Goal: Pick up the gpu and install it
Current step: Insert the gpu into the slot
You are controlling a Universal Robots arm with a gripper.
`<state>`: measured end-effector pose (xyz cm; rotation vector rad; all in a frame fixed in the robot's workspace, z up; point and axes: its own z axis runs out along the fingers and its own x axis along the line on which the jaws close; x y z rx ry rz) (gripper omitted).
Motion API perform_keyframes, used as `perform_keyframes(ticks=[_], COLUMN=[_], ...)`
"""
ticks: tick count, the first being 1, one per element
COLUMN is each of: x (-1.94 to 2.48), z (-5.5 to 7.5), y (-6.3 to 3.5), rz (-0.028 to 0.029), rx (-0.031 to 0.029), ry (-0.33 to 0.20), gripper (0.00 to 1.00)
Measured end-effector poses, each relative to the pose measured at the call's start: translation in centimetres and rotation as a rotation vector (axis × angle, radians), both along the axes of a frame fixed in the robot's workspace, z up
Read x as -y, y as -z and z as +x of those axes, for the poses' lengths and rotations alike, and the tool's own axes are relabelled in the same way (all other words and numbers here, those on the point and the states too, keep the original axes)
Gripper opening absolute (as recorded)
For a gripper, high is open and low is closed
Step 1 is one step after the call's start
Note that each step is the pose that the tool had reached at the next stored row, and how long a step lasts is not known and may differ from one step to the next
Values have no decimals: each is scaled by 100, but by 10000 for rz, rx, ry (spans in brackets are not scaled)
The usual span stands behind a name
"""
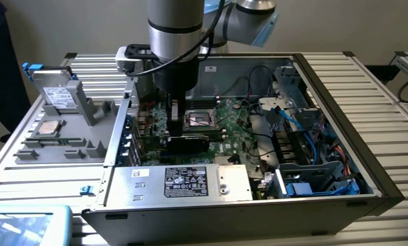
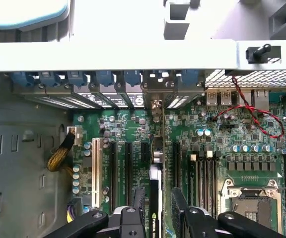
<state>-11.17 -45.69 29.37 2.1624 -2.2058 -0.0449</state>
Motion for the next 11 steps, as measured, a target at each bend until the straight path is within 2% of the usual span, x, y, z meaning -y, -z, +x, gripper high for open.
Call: perform_keyframes(ticks=[11], x=[0], z=[-1], y=[-1], rz=[-3], rx=[3], ry=[0], gripper=[36])
